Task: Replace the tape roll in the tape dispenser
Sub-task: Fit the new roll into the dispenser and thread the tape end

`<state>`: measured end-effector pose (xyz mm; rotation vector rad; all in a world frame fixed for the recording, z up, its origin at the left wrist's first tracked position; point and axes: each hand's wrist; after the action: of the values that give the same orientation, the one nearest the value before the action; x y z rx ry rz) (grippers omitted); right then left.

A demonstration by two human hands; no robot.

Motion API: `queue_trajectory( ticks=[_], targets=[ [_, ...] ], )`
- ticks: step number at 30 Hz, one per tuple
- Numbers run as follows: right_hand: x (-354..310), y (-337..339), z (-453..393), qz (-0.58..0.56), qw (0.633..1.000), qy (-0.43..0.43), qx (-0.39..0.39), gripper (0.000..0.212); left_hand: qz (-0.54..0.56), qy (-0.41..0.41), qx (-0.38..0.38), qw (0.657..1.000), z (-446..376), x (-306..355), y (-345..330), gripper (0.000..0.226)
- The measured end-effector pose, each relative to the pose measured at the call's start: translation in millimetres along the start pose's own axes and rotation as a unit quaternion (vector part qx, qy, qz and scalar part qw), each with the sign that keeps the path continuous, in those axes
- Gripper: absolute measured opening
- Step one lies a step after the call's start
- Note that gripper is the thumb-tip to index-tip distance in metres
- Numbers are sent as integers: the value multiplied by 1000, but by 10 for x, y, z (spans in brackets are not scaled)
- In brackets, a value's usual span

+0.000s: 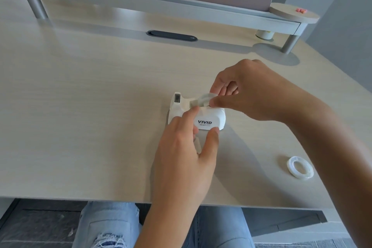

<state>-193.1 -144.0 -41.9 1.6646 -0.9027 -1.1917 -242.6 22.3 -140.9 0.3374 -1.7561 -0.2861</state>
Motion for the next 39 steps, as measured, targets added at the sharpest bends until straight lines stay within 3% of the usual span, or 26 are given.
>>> queue_trajectory(
  ticks=[6,13,20,26,39],
  targets=[
    [-47,-49,1,35,999,4,11,9,-25,-8,6,1000,-9,24,-11,55],
    [-27,-93,22,27,999,-4,26,10,-15,-2,17,1000,9,51,-9,46],
    [132,-244,183,-129,987,-13,98,20,3,-17,84,996,-127,211,36,21],
    [280,-295,216,-249,961,13,120,26,-126,19,68,990,-409,397,-81,27],
    [444,-377,256,-332,932,40,138,25,-191,12,147,970,-309,625,-281,18]
  ],
)
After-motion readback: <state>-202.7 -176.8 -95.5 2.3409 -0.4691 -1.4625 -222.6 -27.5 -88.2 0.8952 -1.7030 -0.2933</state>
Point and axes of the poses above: each hand's wrist, its own z-axis away from the middle knuckle, its own y-axis out of the back of the hand, x = y × z, and after that the axes turned 7 degrees about y, right-handed
